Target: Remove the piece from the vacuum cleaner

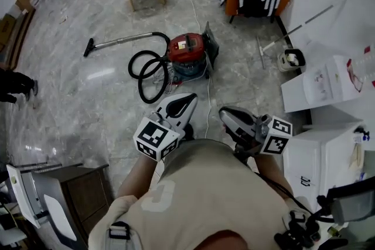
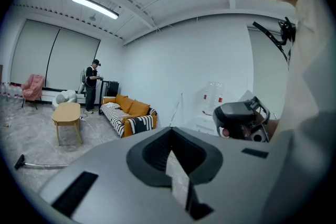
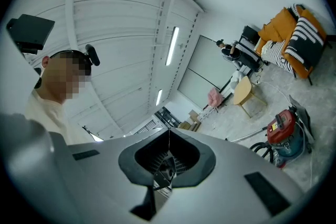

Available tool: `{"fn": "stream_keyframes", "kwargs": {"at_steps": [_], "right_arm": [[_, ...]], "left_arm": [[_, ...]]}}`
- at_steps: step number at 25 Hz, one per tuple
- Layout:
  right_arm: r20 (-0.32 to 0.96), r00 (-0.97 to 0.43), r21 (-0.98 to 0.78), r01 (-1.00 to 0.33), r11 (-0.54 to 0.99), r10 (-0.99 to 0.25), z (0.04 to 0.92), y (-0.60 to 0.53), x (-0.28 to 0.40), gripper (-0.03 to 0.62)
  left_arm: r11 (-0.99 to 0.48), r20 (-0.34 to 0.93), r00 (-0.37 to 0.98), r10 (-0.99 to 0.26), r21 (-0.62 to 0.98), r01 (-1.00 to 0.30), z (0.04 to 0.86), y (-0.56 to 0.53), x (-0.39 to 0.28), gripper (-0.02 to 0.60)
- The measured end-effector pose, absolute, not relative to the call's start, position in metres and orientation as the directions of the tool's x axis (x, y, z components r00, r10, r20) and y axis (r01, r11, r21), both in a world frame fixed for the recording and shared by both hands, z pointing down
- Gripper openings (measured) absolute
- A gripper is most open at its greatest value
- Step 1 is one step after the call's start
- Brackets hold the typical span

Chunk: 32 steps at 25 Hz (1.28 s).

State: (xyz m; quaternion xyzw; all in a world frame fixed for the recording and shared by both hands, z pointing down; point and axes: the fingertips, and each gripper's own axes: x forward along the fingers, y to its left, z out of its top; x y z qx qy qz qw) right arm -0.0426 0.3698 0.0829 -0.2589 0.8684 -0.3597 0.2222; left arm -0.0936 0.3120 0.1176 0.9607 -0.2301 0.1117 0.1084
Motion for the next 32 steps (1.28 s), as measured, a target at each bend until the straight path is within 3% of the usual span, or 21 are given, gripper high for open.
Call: {"fn": "stream_keyframes", "kwargs": {"at_steps": [6, 20, 32], "right_arm": [[-0.171, -0.747, -0.733, -0.339, 0.590, -0.642, 0.080, 0.338, -0.062, 0.003], [-0.096, -0.800, -0.721, -0.354, 0.596, -0.592, 0.080, 0.272, -0.129, 0.003], [-0.097, -0.806, -0.771, -0.310, 0.556, -0.584, 0.096, 0.246, -0.121, 0.003]], "left_arm": [[-0.860, 0.200, 0.876, -0.438, 0.189, -0.473, 0.109, 0.272, -0.123, 0.003], [-0.835, 0.210, 0.861, -0.464, 0.222, -0.504, 0.123, 0.213, -0.192, 0.003], [-0.823, 0.253, 0.846, -0.469, 0.221, -0.522, 0.137, 0.191, -0.182, 0.003]]}}
